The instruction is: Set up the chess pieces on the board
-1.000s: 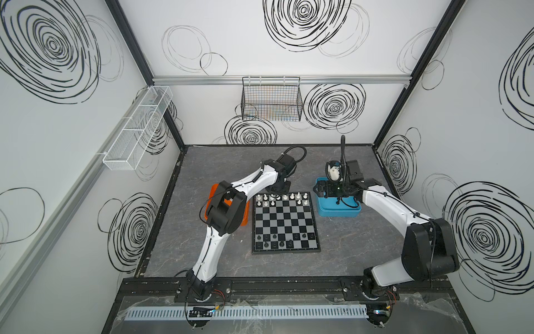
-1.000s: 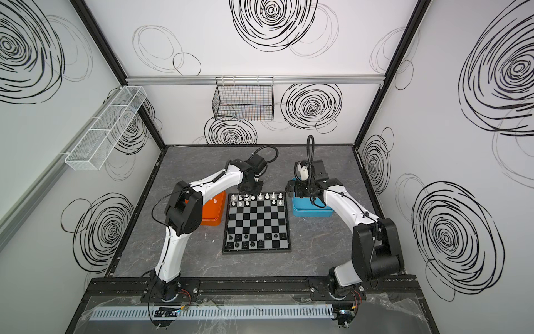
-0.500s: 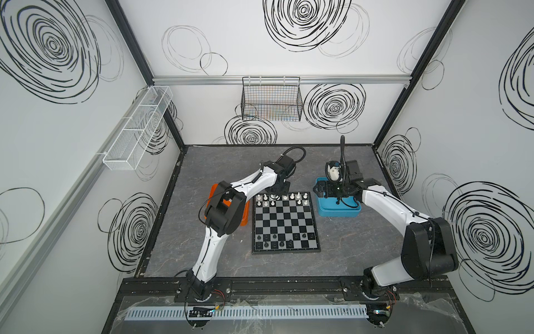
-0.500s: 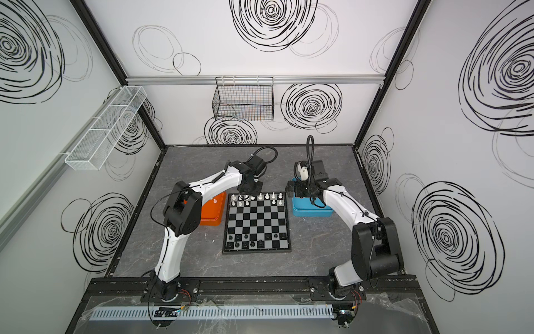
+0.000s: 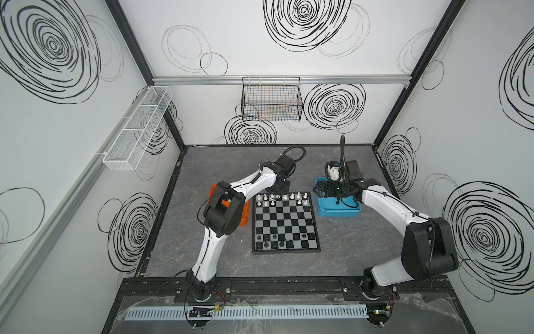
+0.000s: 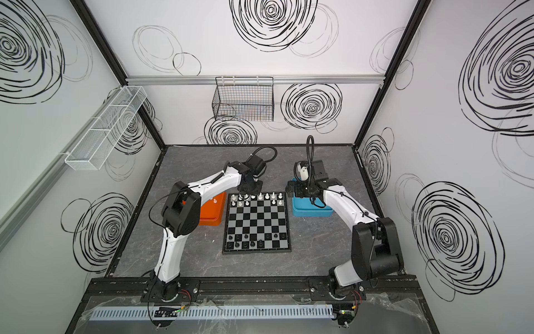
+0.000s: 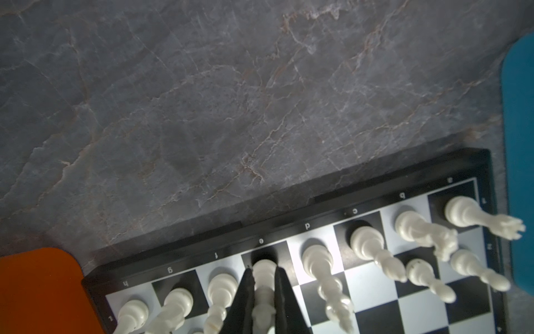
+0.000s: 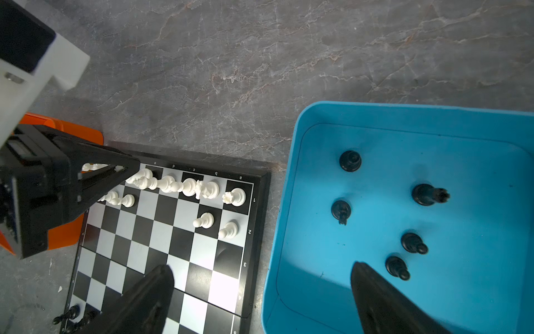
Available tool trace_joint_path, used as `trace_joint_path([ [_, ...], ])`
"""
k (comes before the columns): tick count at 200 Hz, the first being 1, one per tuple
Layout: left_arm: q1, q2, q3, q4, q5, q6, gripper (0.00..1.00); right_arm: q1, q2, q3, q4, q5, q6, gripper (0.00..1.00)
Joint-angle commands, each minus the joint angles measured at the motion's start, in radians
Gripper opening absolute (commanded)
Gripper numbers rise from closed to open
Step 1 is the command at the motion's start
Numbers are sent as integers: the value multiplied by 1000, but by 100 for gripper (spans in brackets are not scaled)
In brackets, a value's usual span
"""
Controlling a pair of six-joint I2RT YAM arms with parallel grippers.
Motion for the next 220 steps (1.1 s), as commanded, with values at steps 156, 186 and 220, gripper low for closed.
trace_joint_path([
  [156, 3, -54, -33, 42, 17, -28, 11, -3, 8, -9, 16, -7, -1, 100],
  [186, 2, -53, -33, 41, 17, -28, 13, -3, 8, -7, 15, -6, -2, 100],
  [220, 3, -52, -36, 41, 17, -24, 13, -3, 10, -8, 16, -8, -2, 100],
])
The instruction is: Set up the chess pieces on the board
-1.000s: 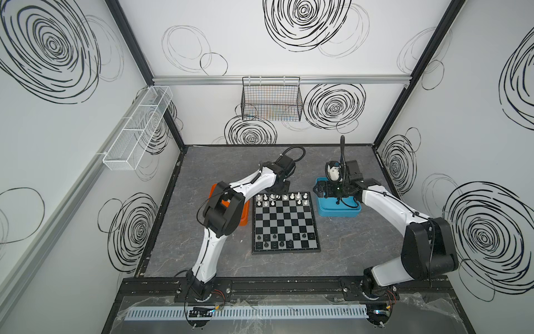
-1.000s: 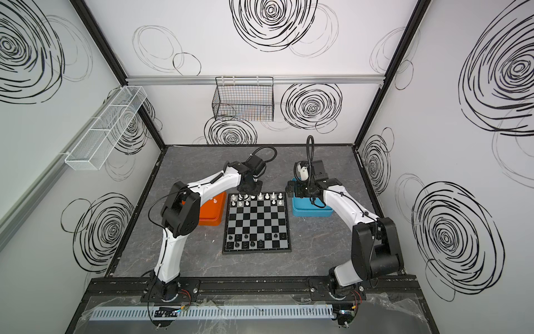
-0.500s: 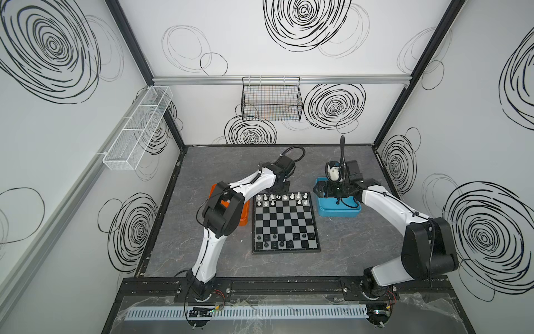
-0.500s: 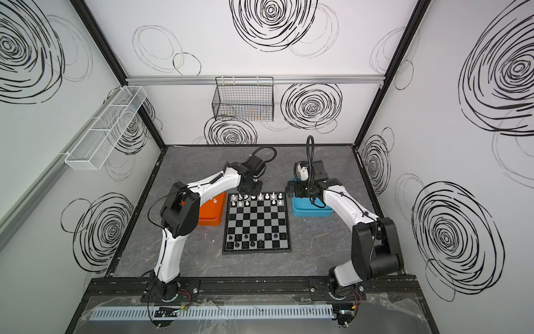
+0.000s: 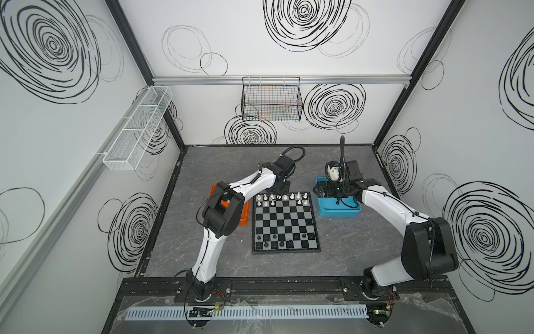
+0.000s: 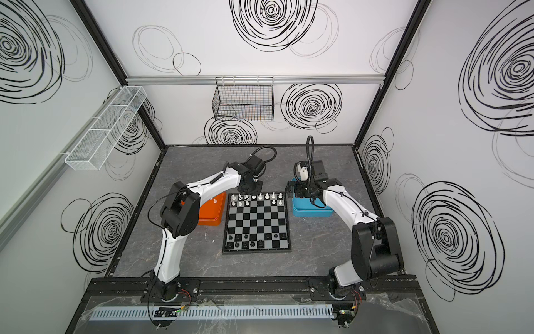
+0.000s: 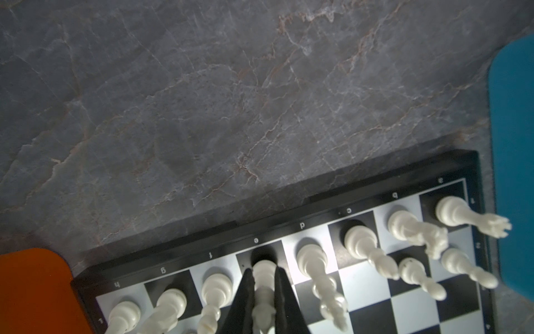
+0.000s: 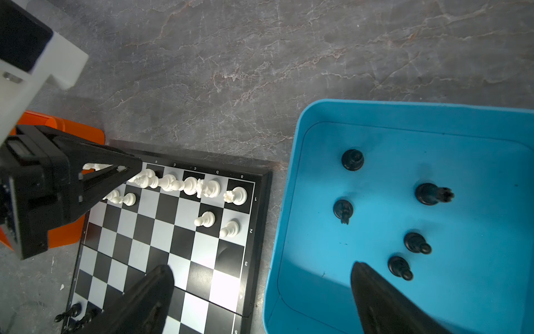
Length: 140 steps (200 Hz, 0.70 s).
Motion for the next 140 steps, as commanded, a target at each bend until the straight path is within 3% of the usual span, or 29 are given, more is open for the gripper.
trace_joint_path([
  [1, 2, -40, -12, 11, 3, -10, 13, -4, 8, -6, 16, -1, -2, 100],
  [140, 1, -53, -25, 30, -13, -13, 11, -3, 8, -8, 18, -3, -2, 100],
])
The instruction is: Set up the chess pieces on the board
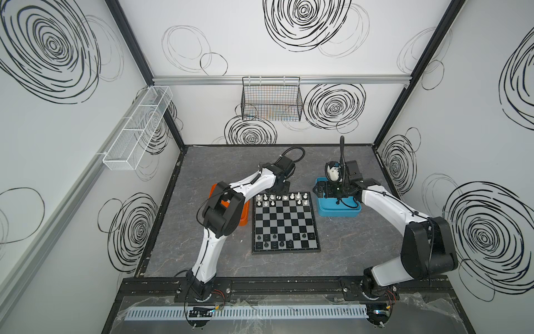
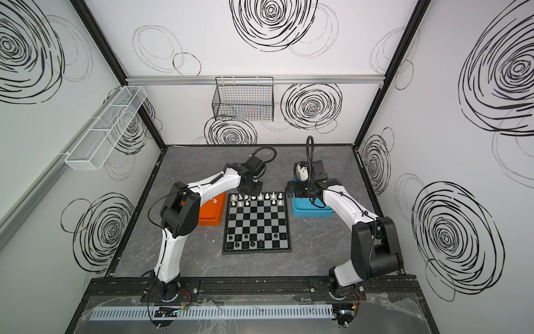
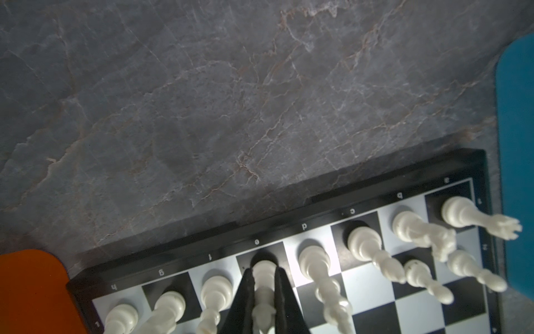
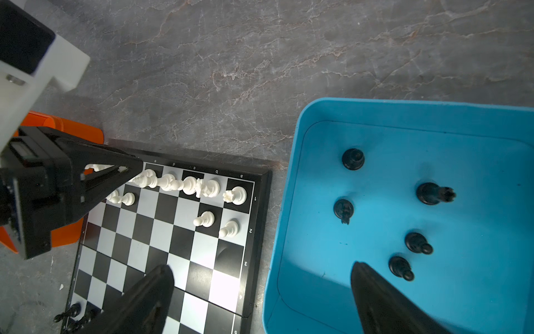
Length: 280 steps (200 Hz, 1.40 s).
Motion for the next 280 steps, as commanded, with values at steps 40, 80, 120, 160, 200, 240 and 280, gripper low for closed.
trace_joint_path([
  [40, 1, -51, -12, 12, -14, -13, 12, -4, 3, -11, 19, -1, -2, 100],
  [80, 0, -49, -22, 15, -12, -12, 14, -3, 3, -10, 19, -3, 0, 100],
  [120, -1, -49, -23, 17, -10, -13, 17, -3, 5, -11, 19, -3, 0, 100],
  [160, -1, -50, -25, 19, -7, -14, 18, -3, 5, -11, 20, -3, 0, 100],
  [200, -5, -55, -26, 22, -7, -17, 16, -3, 4, -13, 21, -3, 0, 100],
  [240, -8, -59, -28, 22, -5, -20, 17, -3, 3, -12, 22, -4, 1, 100],
  [280, -13, -71, -40, 27, -1, -21, 19, -3, 2, -13, 22, -6, 0, 100],
])
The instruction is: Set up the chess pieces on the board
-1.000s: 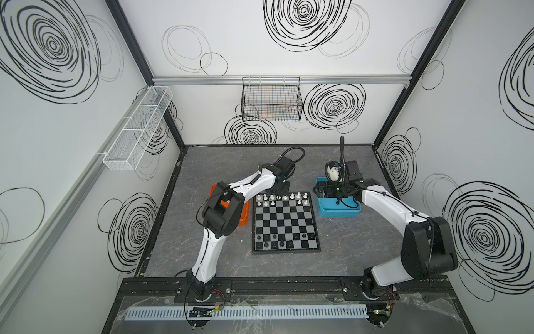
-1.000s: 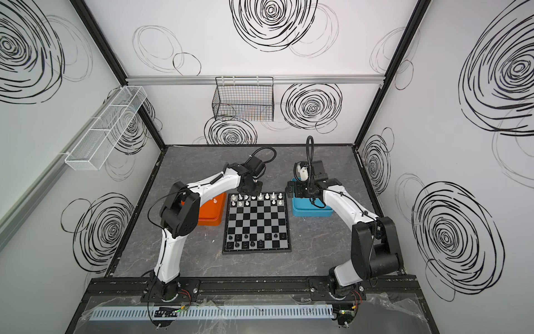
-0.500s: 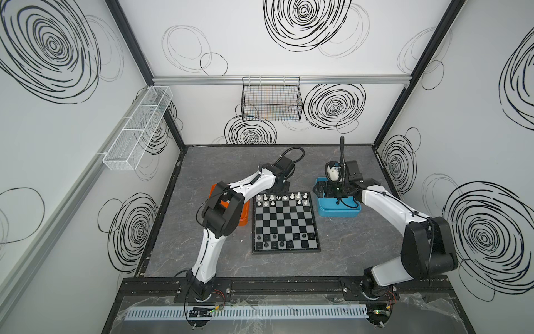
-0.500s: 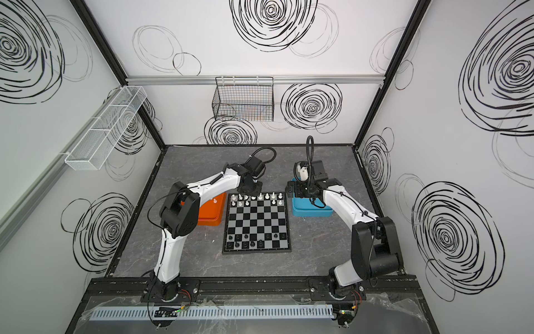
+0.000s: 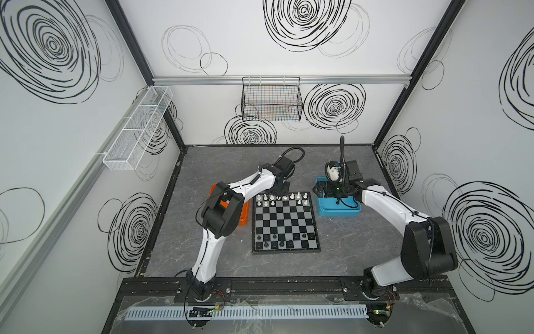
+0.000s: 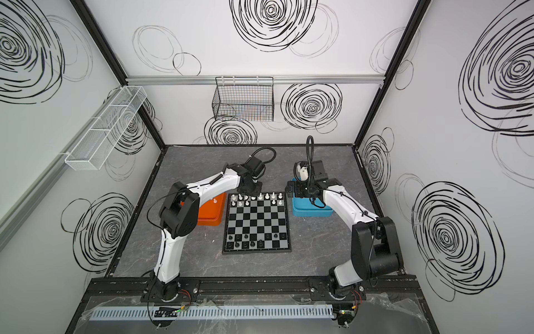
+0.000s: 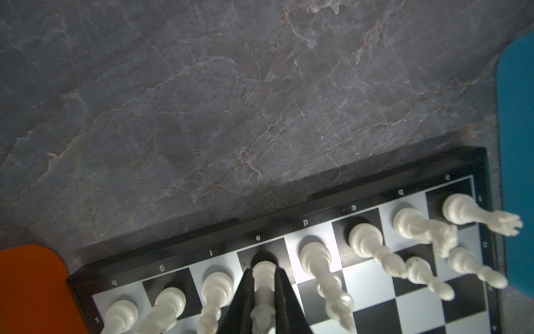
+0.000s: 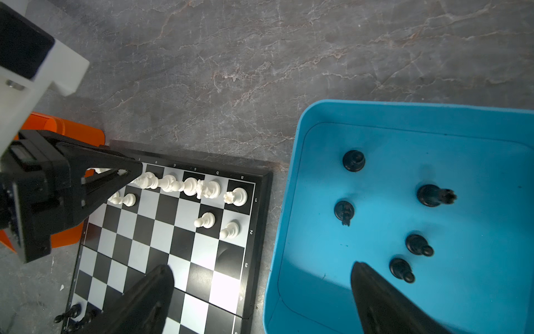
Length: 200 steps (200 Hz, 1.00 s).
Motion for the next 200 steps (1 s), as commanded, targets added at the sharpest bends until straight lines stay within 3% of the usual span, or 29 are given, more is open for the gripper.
trace_joint_path([
  [1, -10, -55, -16, 18, 1, -14, 19, -3, 2, -12, 16, -5, -1, 100],
  [44, -15, -73, -47, 42, 2, -66, 19, -3, 4, -11, 16, -7, 1, 100],
  [200, -17, -63, -42, 79, -41, -45, 15, -3, 9, -9, 16, -5, 1, 100],
])
